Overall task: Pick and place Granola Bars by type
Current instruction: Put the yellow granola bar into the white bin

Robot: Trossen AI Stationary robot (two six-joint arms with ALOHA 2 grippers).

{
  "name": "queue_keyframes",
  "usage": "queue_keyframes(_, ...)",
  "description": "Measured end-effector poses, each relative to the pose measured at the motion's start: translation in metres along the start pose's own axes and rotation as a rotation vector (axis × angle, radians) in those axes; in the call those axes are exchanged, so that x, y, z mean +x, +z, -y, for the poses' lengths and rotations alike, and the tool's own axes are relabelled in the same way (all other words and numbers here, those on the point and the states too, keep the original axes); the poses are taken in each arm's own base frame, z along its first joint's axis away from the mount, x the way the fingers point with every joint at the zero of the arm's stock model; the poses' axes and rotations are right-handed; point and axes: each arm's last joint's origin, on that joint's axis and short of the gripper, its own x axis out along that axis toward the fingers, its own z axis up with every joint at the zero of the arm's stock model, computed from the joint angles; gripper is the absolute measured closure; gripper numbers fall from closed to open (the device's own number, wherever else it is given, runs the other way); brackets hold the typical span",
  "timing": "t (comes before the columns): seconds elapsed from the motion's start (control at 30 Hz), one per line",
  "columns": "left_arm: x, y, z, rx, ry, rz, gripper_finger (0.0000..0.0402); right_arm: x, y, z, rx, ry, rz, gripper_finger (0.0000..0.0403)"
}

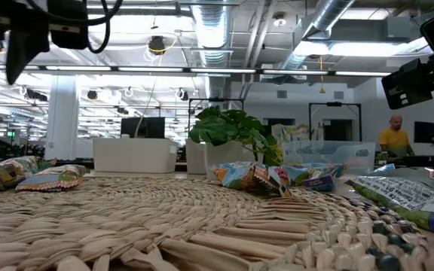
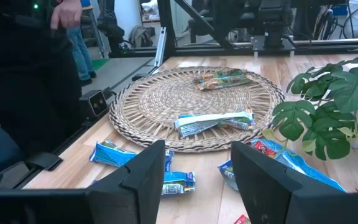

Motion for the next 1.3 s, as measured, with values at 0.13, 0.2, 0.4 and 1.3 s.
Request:
queue_keyframes(0.13, 0.017, 0.008, 0.003, 0.037, 0.041, -0.047, 0.0232, 0.000, 0.000, 0.000, 0.000, 0.000, 0.000, 0.0226)
queue_keyframes(0.2, 0.027, 0.012, 0.004, 0.064, 0.031, -0.059, 0.0232, 0.000, 0.000, 0.000, 0.000, 0.000, 0.000, 0.0225)
queue_keyframes(0.4, 0.054, 0.017, 0.008, 0.150, 0.023, -0.130, 0.0232, 0.000, 0.000, 0.000, 0.000, 0.000, 0.000, 0.0227)
queue_keyframes(1.3, 0.095, 0.015, 0.004, 0.169, 0.067, -0.241, 0.0275, 0.000, 0.000, 0.000, 0.000, 0.000, 0.000, 0.0225)
